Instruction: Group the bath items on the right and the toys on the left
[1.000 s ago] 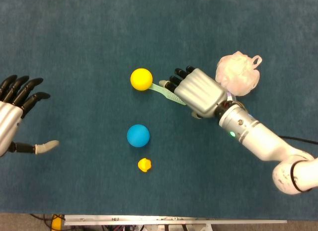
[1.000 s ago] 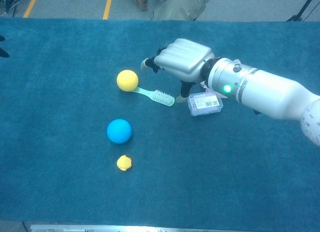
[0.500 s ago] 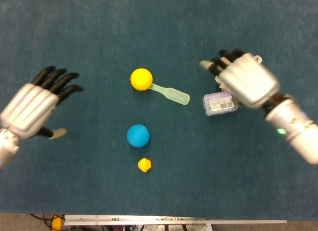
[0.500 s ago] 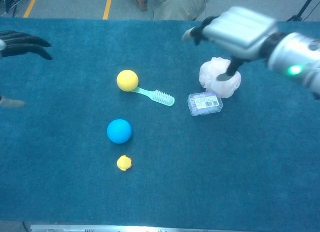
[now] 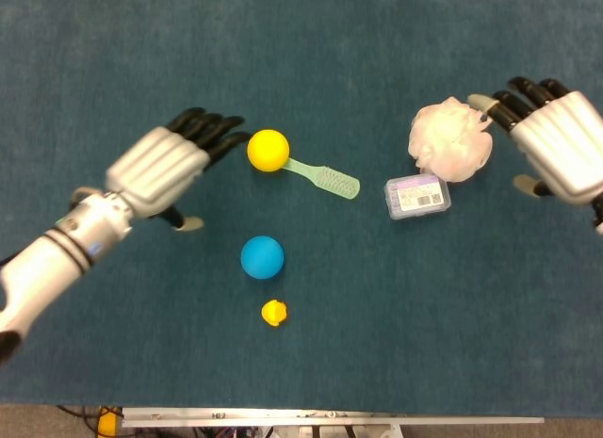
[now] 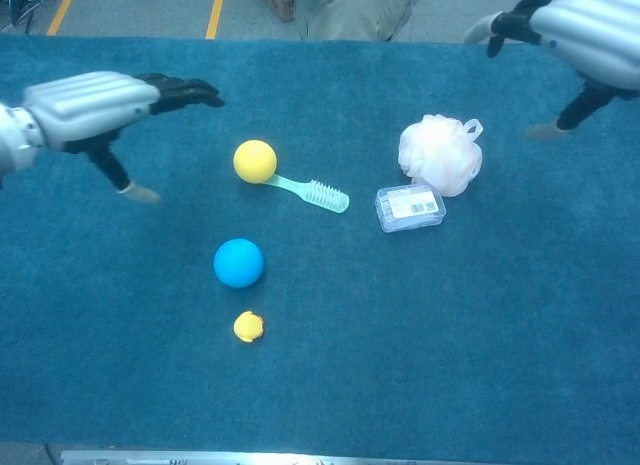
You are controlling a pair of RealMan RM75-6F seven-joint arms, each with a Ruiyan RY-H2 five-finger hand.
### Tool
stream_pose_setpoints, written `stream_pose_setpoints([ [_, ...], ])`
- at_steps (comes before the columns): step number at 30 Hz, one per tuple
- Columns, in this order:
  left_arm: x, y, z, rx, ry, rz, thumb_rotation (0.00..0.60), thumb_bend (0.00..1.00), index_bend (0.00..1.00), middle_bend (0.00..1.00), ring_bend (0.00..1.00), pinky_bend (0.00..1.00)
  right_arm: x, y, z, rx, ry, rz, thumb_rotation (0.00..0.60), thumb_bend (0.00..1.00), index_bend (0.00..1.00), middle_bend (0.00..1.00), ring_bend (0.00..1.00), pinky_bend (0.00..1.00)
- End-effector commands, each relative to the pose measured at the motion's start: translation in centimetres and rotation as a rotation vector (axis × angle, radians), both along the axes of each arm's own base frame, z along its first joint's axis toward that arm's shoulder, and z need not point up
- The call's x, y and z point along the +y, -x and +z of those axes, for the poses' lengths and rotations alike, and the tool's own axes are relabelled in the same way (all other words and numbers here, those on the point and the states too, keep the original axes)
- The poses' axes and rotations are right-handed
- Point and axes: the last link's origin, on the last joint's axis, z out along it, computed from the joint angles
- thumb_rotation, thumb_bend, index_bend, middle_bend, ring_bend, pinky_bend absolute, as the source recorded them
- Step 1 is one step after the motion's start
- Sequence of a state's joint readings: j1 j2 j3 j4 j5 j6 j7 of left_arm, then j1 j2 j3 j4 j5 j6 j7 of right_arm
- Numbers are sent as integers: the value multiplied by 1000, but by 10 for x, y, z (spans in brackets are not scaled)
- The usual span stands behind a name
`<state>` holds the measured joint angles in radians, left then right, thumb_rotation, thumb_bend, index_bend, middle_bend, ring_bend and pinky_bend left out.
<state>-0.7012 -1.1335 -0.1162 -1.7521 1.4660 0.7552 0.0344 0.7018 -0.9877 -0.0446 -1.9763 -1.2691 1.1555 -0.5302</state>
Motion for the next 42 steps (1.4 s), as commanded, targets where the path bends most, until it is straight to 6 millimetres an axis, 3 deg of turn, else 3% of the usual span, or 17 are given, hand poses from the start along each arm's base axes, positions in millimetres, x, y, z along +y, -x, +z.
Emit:
stream_pose_setpoints([
  [1, 16, -16, -20, 4, 26, -3, 600, 21, 30, 20, 30, 40, 0, 5, 3, 2, 5, -7, 600, 2, 191, 321, 198, 326],
  [9, 38, -38, -55, 7, 24, -3, 600, 67, 130, 125, 104, 77, -2, 15, 5, -4, 4, -29, 600, 2, 194, 321, 198, 327],
  [18, 54, -40, -84, 73, 16, 19, 600, 76, 166, 143, 111, 82, -3, 25, 6, -10, -6, -50, 600, 2, 194, 321, 198, 326],
  [35, 65, -40, -115, 69, -24, 56, 600, 165, 287, 274, 235, 181, -3, 35, 9, -18, -9, -73, 600, 2, 196, 321, 198, 326],
  [42, 71, -37, -123, 68, -23, 88, 600, 177, 301, 279, 247, 182, -3, 38, 10, -21, -6, -83, 600, 2, 201, 321, 199, 326],
])
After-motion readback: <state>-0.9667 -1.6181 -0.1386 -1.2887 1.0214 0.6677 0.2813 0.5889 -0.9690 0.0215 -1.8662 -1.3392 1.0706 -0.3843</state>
